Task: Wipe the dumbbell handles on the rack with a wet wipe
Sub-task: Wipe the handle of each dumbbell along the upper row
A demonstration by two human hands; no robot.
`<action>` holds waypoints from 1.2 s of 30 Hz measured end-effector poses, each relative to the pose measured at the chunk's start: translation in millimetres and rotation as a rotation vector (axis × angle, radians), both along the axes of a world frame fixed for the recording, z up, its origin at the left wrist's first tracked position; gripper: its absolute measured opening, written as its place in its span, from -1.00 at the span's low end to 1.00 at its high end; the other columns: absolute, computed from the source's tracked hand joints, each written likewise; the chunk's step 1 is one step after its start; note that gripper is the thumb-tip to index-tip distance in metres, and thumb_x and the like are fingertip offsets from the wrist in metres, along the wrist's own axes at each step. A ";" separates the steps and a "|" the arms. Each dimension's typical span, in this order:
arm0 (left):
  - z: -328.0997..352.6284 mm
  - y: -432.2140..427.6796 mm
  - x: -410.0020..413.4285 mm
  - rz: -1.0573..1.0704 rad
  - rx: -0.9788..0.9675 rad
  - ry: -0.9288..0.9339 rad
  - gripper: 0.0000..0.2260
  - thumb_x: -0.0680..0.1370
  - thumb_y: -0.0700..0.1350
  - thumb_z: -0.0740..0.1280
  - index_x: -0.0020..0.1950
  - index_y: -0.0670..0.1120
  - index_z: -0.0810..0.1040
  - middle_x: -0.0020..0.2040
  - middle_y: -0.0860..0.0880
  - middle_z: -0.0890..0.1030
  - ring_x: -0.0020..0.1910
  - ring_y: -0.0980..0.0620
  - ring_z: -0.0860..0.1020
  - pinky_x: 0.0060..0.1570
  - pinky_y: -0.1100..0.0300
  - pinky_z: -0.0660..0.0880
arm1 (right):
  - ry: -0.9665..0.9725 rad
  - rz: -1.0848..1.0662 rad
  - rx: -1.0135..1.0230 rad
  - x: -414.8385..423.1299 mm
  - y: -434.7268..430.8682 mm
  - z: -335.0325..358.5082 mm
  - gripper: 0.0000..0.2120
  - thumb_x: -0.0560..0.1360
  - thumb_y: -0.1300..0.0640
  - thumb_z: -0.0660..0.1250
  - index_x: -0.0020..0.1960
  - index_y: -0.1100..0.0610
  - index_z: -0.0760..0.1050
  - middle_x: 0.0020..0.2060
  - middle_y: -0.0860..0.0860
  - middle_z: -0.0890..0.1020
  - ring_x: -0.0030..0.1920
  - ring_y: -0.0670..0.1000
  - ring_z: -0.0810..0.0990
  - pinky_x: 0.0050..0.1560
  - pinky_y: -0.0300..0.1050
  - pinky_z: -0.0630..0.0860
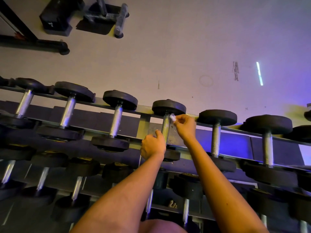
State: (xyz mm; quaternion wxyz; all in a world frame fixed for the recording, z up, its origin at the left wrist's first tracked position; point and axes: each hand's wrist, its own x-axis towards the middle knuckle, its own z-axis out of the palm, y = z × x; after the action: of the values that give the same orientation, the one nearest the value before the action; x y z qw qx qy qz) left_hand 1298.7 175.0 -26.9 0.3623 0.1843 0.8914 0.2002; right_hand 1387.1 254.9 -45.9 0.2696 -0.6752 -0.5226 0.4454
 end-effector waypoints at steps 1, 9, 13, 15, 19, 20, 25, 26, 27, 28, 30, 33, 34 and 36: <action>-0.1 0.0 0.2 -0.001 0.000 0.001 -0.58 0.59 0.15 0.11 -0.12 -0.11 0.62 -0.06 -0.13 0.61 -0.21 -0.06 0.43 -0.26 0.12 0.32 | -0.059 0.044 0.007 -3.6 -2.8 -1.5 -0.97 0.46 0.22 0.43 -0.16 0.15 0.61 -0.27 0.08 0.66 -0.17 0.07 0.63 -0.06 0.09 0.61; 1.5 -0.1 0.2 -0.024 -0.009 0.024 -0.58 0.60 0.14 0.10 -0.03 -0.12 0.63 -0.03 -0.13 0.61 -0.23 -0.02 0.39 -0.29 0.15 0.27 | -0.108 0.239 -0.181 15.6 -58.7 -8.2 -0.93 0.44 0.30 0.41 -0.16 0.17 0.64 -0.24 0.10 0.70 -0.13 0.11 0.68 -0.03 0.09 0.63; 3.3 0.0 -0.4 -0.027 -0.006 0.009 -0.57 0.61 0.16 0.09 0.01 -0.12 0.61 0.04 -0.16 0.61 -0.14 -0.10 0.46 -0.21 0.10 0.30 | -0.063 0.145 -0.154 13.4 -39.6 0.0 -0.89 0.45 0.28 0.43 -0.22 0.12 0.61 -0.28 0.09 0.69 -0.19 0.08 0.69 -0.06 0.05 0.65; 3.2 -0.1 -0.7 -0.037 -0.005 0.017 -0.55 0.61 0.18 0.08 0.02 -0.11 0.61 0.05 -0.16 0.61 -0.02 -0.14 0.53 -0.18 0.10 0.30 | -0.029 0.004 -0.060 6.2 -21.5 1.8 -0.90 0.46 0.18 0.45 -0.22 0.14 0.60 -0.35 0.01 0.65 -0.25 -0.01 0.64 -0.06 0.04 0.64; 1.3 -0.1 -0.4 -0.047 0.005 0.025 -0.54 0.61 0.19 0.07 0.01 -0.12 0.60 0.05 -0.16 0.60 0.03 -0.15 0.54 -0.14 0.09 0.32 | 0.009 -0.099 0.019 -12.0 1.3 5.4 -0.84 0.46 0.07 0.46 -0.19 0.15 0.59 -0.30 0.03 0.64 -0.18 0.08 0.64 -0.03 0.11 0.61; -0.1 -0.1 -0.4 -0.054 0.008 0.031 -0.53 0.61 0.20 0.07 0.00 -0.12 0.60 0.05 -0.16 0.61 0.03 -0.15 0.54 -0.14 0.09 0.33 | 0.004 -0.088 0.009 -12.9 1.0 4.1 -0.84 0.46 0.06 0.47 -0.20 0.14 0.59 -0.30 0.04 0.65 -0.17 0.09 0.64 -0.04 0.11 0.62; -3.5 0.8 -0.6 -0.064 0.013 0.050 -0.52 0.60 0.22 0.06 0.00 -0.11 0.60 0.06 -0.16 0.61 0.04 -0.16 0.55 -0.11 0.07 0.33 | -0.031 0.065 -0.112 2.3 -30.7 -6.5 -0.85 0.43 0.27 0.43 -0.28 0.10 0.58 -0.35 0.06 0.67 -0.24 0.06 0.67 -0.05 0.15 0.63; -3.3 0.7 -0.7 -0.066 0.018 0.052 -0.53 0.61 0.21 0.07 0.00 -0.11 0.60 0.06 -0.16 0.61 0.03 -0.16 0.55 -0.12 0.08 0.33 | -0.049 0.095 -0.140 6.7 -38.2 -8.0 -0.85 0.42 0.28 0.42 -0.29 0.10 0.59 -0.34 0.09 0.68 -0.23 0.09 0.68 -0.06 0.17 0.63; -3.6 0.7 -1.2 -0.071 0.020 0.058 -0.53 0.61 0.21 0.06 0.00 -0.11 0.60 0.05 -0.16 0.61 0.03 -0.16 0.55 -0.12 0.08 0.33 | -0.056 0.124 -0.167 9.6 -44.5 -7.4 -0.86 0.42 0.28 0.42 -0.28 0.11 0.59 -0.32 0.11 0.68 -0.22 0.09 0.67 -0.06 0.17 0.62; -4.2 0.7 -1.3 -0.078 0.023 0.060 -0.52 0.61 0.21 0.06 -0.01 -0.12 0.60 0.05 -0.15 0.61 0.02 -0.15 0.55 -0.12 0.09 0.34 | -0.046 0.133 -0.198 13.1 -49.7 -5.7 -0.88 0.43 0.28 0.43 -0.27 0.14 0.60 -0.31 0.13 0.68 -0.23 0.09 0.66 -0.05 0.16 0.62; -6.6 0.9 -1.2 -0.083 0.024 0.059 -0.50 0.60 0.22 0.05 -0.01 -0.12 0.61 0.04 -0.15 0.62 0.01 -0.16 0.56 -0.08 0.07 0.40 | 0.026 0.094 -0.235 18.8 -54.9 2.5 -0.93 0.44 0.25 0.43 -0.21 0.23 0.60 -0.29 0.19 0.67 -0.26 0.08 0.61 -0.03 0.16 0.59; -8.0 0.7 -1.6 -0.076 0.024 0.045 -0.50 0.60 0.23 0.04 -0.01 -0.11 0.61 0.02 -0.14 0.62 0.00 -0.16 0.56 -0.04 0.03 0.43 | 0.108 -0.021 -0.196 24.1 -49.7 12.4 -0.86 0.48 0.20 0.41 -0.17 0.29 0.59 -0.29 0.20 0.65 -0.25 0.09 0.59 -0.01 0.15 0.59; -8.2 0.6 -1.9 -0.073 0.026 0.041 -0.50 0.60 0.23 0.04 -0.02 -0.11 0.60 0.02 -0.14 0.62 0.00 -0.16 0.56 -0.05 0.03 0.44 | 0.124 -0.054 -0.173 24.9 -45.3 12.8 -0.85 0.48 0.18 0.41 -0.16 0.28 0.59 -0.28 0.21 0.66 -0.24 0.09 0.61 0.00 0.13 0.59; -8.1 0.4 -2.1 -0.075 0.028 0.035 -0.50 0.60 0.23 0.03 -0.03 -0.11 0.59 0.01 -0.15 0.62 -0.02 -0.16 0.56 -0.06 0.03 0.44 | 0.155 -0.091 -0.153 24.2 -35.6 13.6 -0.88 0.48 0.17 0.41 -0.15 0.23 0.60 -0.25 0.20 0.67 -0.21 0.08 0.63 0.02 0.12 0.63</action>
State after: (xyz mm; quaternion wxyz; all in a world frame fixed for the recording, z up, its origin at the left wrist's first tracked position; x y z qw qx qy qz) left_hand 1296.6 175.4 -35.0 0.3513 0.2261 0.8873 0.1954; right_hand 1411.3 219.3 -32.2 0.2771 -0.6802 -0.4335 0.5221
